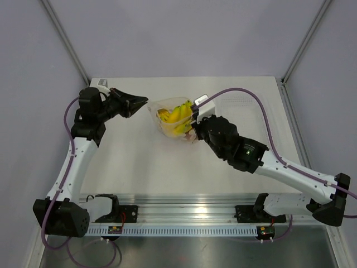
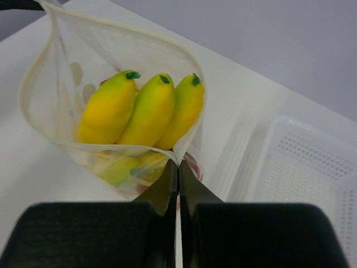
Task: Place the food in the zip-top bag and seal the zipper
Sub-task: Adjust the zipper food storage bag at the center of the board, then zip the zipper food storage bag at the center of the board.
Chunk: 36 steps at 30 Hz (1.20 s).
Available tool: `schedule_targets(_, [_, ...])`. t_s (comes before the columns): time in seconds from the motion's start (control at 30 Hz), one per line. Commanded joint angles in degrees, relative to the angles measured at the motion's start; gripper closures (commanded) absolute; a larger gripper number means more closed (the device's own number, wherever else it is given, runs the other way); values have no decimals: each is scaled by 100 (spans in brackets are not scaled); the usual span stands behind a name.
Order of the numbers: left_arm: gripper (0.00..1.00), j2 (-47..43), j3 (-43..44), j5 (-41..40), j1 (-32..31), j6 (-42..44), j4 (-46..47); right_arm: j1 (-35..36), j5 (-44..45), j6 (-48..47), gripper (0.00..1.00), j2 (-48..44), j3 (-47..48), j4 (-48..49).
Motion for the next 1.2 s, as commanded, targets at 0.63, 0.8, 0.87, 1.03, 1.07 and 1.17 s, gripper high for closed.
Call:
schedule_targets(0.63, [100, -227, -861, 417, -219, 530, 104, -353, -1622, -533, 54, -170, 668, -855])
schedule_targets(0.8, [100, -456, -941, 57, -219, 372, -124, -353, -2421, -989, 56, 750, 2013, -1655])
schedule_targets(0.87, [100, -518, -932, -22, -228, 232, -256, -301, -2501, -1139, 56, 1033, 2234, -1770])
schedule_targets(1.03, [100, -658, -581, -531, -228, 293, -1168, -2, -2545, -1211, 47, 1728, 2533, -1656])
schedule_targets(1.07, [100, -719, -537, -689, -228, 284, -1249, 59, -2363, -1106, 32, 1816, 2699, -1648])
schedule_targets(1.17, [100, -755, -405, -866, -228, 223, -1504, 323, -1810, -605, 29, 2299, 3148, -1893])
